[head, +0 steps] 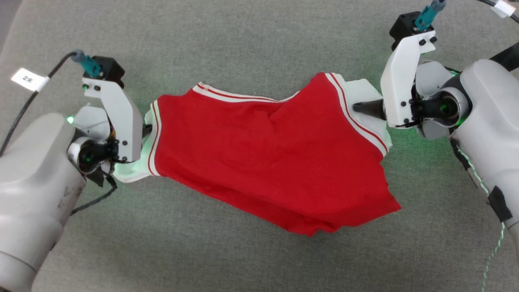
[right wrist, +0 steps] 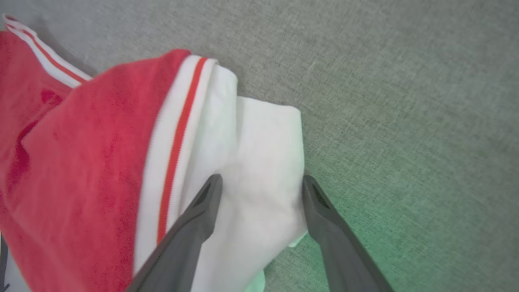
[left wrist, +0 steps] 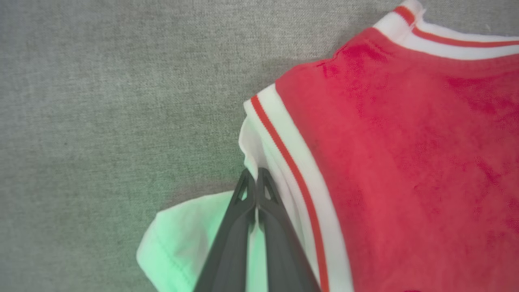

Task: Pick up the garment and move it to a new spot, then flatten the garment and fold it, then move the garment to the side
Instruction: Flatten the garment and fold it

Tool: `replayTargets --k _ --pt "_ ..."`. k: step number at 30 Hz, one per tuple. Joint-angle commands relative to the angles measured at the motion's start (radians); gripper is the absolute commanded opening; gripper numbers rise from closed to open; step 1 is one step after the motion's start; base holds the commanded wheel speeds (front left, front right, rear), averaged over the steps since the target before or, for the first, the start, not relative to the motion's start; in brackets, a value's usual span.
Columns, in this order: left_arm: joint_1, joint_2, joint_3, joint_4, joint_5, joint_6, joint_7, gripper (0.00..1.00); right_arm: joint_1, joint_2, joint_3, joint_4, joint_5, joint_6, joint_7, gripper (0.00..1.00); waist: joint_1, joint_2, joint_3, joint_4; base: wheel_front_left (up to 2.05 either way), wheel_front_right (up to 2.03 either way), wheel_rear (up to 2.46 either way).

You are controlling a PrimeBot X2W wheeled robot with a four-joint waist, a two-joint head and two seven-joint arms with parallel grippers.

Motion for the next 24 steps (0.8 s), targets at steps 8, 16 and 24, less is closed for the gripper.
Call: replayTargets --k 8,16,24 --pt "-0.035 -0.029 -0.032 0.047 -0.034 -0.002 -0.011 0.00 -0.041 0.061 0.006 0.116 -0.034 -0.001 -0.009 0.00 0.0000 0.0000 0.000 0.012 0.00 0.00 0.00" --pt "-0.086 -0.032 -0.055 0.092 -0.044 -0.002 -0.050 0.00 -0.080 0.056 0.010 0.135 -0.072 -0.001 -0.220 0.00 0.0000 0.0000 -0.049 -0.005 0.00 0.00 0.00" --pt "-0.179 -0.027 -0.084 0.129 -0.012 -0.002 -0.115 0.00 -0.118 0.012 0.031 0.123 -0.069 -0.001 -0.418 0.00 0.0000 0.0000 -0.152 -0.048 0.00 0.00 0.00"
